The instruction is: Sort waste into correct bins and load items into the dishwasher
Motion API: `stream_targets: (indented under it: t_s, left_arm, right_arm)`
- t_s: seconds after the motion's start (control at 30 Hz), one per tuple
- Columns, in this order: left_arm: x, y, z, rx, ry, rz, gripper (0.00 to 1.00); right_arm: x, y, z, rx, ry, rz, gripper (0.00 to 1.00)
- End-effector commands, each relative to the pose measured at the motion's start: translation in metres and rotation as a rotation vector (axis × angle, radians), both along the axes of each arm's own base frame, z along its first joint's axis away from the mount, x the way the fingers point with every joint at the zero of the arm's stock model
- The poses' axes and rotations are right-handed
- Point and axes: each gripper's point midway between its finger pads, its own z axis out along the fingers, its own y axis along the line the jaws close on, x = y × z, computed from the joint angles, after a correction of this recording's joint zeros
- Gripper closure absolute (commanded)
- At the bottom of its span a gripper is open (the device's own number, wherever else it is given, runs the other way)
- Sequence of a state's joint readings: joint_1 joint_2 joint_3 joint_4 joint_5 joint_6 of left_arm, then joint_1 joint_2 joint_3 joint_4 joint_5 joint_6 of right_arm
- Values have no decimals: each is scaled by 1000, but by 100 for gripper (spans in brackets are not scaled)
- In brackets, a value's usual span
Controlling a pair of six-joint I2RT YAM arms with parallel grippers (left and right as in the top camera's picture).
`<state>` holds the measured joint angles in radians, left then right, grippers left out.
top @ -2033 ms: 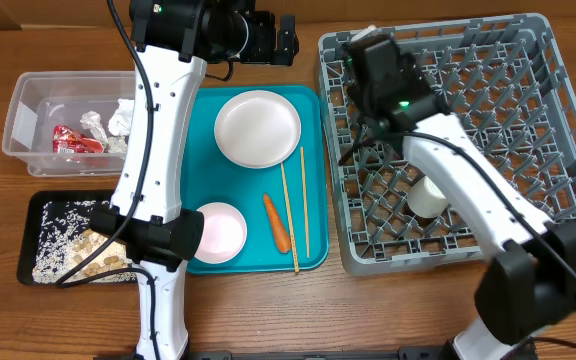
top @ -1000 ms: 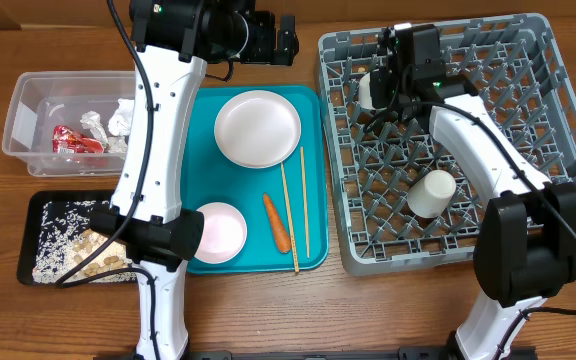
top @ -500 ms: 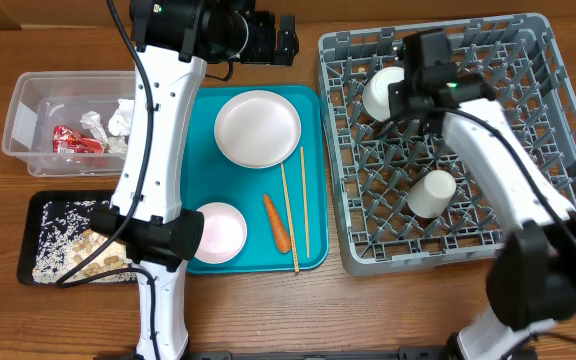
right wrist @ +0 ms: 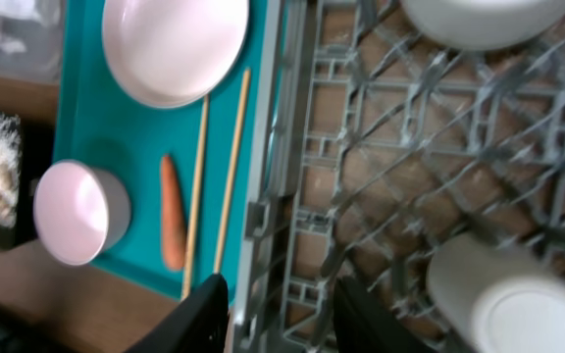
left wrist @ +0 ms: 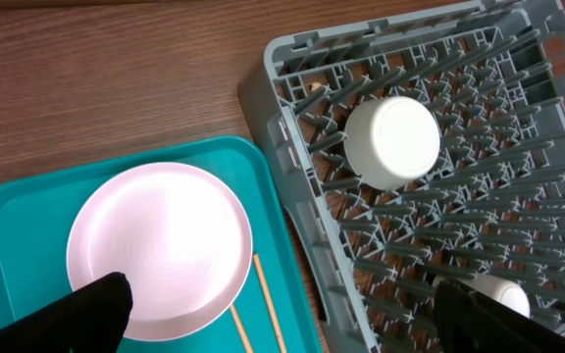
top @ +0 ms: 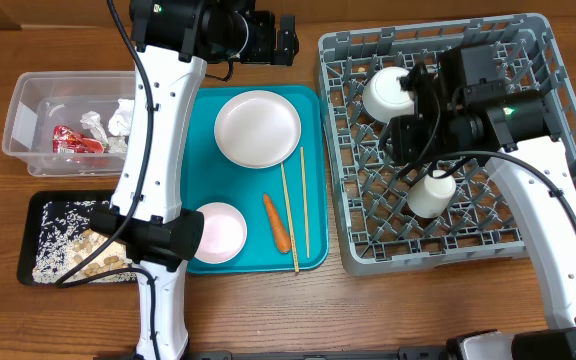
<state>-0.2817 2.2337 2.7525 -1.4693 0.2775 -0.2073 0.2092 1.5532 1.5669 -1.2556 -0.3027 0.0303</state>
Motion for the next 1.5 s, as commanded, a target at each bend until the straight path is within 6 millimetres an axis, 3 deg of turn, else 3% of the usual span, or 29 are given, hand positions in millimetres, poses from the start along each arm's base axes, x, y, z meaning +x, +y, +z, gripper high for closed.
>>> stream_targets:
  t_s: [0.0,0.13,0.2,0.27,0.4,0.5,0.63,0.73,0.93,1.1,1.3,1.47]
  left_arm:
    - [-9,-4,15,-22,-21,-20,0]
    - [-34,11,-2,33,102,-5,0]
    - [-41,29,-10,97,150,40,0]
    - [-44,29,-7,107,132,12,0]
    - [-57,30,20,78,78,5,0]
    - [-77,35,51,61,16,8,0]
    - [-117,49,82,59,-40,21,0]
    - [-150,68,87,91,-34,68,0]
    - [-214,120,51,234,67,262,0]
    - [-252,132,5,254,211,337,0]
    - [-262,139,-61,330,392,384,0]
    - [-257,146,-109,368,462,456,0]
  right_arm:
    - [-14,9,4,60,54,21,60]
    - [-24,6,0,50,103,19,58]
    - [-27,6,0,48,113,18,57]
    - [-26,6,0,49,111,18,57]
    - [-26,6,0,49,111,18,56]
    - [-28,6,0,48,118,18,55]
    - [-29,5,-1,47,122,18,53]
    - [-29,5,-1,47,122,18,52]
    - [-29,5,-1,47,123,18,49]
    - [-29,5,-1,47,123,18,49]
    - [-29,5,-1,46,123,18,46]
    - [-30,5,-1,45,127,18,44]
